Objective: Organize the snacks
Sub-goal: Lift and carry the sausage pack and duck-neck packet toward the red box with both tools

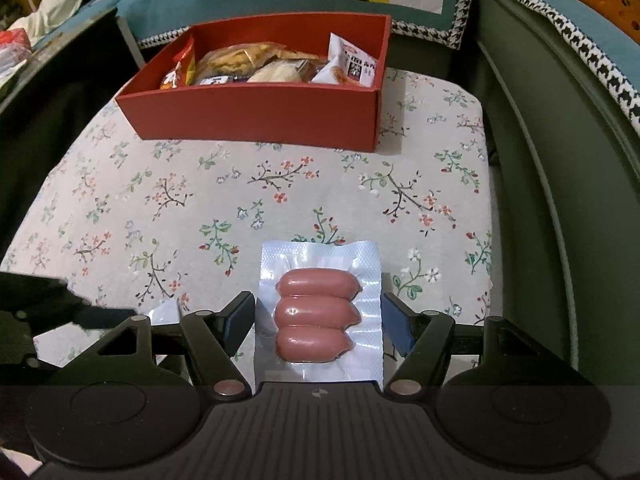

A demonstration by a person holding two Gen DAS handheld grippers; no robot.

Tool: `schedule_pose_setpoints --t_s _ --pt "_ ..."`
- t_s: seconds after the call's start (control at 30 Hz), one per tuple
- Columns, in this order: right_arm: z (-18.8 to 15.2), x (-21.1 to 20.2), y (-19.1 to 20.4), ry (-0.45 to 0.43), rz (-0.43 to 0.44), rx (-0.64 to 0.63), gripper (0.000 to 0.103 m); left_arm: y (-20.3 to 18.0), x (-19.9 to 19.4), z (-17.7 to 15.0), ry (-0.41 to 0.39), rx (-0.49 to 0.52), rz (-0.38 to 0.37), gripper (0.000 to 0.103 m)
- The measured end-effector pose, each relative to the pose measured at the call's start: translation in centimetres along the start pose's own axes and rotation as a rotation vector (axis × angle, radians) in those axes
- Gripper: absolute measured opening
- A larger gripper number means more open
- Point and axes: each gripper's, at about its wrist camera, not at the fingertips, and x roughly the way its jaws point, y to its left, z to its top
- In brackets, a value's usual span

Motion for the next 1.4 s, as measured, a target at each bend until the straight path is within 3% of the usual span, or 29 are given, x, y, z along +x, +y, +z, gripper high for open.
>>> schedule_pose_setpoints --t_s 0.23,0.53,1.07,1.4 --pt "0.0 -0.9 0.6 -0.027 0.008 -0.024 0.074 -0.2 -0.8 -0.2 -0.038 -0.026 0.005 0.079" --pt "0.7 -1.8 0.5 -0.078 0.01 -0.009 0.074 1.7 -4.0 1.3 -0.15 -0.104 -0.014 0.079" --pt "3.4 -3.5 3.5 -0.188 0.009 -0.049 0.074 4.8 -6.8 5.0 -0.325 -0.177 0.115 0.079" --pt "6.0 -3.5 4.8 -0.247 -0.007 -0.067 0.074 5.8 -7.6 7.2 -0.385 -0.178 0.162 0.079"
